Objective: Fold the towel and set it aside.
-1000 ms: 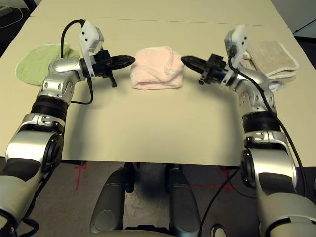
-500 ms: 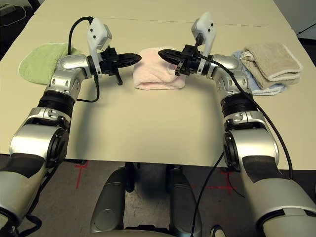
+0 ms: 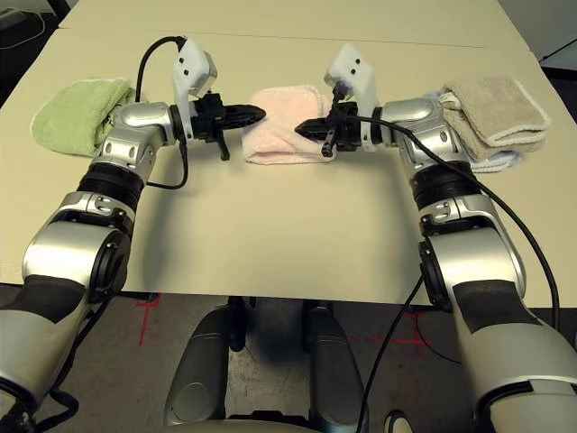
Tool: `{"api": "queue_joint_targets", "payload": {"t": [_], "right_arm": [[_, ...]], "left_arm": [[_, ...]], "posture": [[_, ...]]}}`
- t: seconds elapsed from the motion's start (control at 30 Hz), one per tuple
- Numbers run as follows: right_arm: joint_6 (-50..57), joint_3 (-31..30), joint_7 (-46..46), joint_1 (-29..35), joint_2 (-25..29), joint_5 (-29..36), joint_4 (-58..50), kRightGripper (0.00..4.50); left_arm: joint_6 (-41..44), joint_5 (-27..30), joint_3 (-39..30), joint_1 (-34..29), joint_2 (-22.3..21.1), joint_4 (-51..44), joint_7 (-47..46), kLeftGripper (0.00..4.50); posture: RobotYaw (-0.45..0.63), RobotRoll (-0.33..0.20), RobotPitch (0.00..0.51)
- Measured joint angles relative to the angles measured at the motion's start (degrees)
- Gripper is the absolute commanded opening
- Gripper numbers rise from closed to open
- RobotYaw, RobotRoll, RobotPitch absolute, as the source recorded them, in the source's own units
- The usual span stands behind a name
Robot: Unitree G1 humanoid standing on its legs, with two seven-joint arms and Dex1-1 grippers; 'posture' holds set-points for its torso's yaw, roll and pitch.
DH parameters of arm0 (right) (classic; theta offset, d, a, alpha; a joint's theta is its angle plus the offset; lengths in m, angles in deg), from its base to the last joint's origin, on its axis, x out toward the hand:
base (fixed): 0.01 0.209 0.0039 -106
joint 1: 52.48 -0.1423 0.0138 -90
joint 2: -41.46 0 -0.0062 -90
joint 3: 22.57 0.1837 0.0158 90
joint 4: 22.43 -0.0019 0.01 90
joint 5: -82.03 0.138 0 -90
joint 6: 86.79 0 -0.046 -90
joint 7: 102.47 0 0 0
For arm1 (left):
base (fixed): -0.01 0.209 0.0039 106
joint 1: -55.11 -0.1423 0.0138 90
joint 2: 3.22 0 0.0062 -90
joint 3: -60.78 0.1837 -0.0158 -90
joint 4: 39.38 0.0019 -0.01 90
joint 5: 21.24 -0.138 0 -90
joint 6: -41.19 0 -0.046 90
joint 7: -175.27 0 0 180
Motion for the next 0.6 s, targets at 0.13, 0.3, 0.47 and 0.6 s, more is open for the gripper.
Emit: {"api": "queue_joint_targets", "payload": {"t": [0.13, 0.3, 0.47, 0.6], "right_arm": [[0.79, -1.00, -1.51, -0.61, -0.02, -1.58, 0.40, 0.00], [0.73, -0.95, -2.98, -0.69, 0.07, -2.53, 1.96, 0.00], [0.79, -0.64, -3.06, -0.58, 0.63, -1.99, 1.97, 0.00], [1.70, 1.04, -3.08, 1.43, 1.59, -0.82, 1.10, 0.00]], "left_arm": [[0.00, -0.15, 0.26, 0.09, 0.18, 1.14, 0.61, 0.03], [0.00, -0.15, 0.32, 0.78, 0.54, 1.26, 2.45, 0.03], [0.00, -1.12, 0.73, 1.08, 1.49, 3.23, 2.42, 0.03], [-0.12, -2.65, 1.46, 1.41, 2.29, 6.43, 0.40, 0.03]], "posture": [[0.11, 0.000, 0.241], [0.11, 0.000, 0.241], [0.10, 0.000, 0.242], [0.09, 0.000, 0.244]]}}
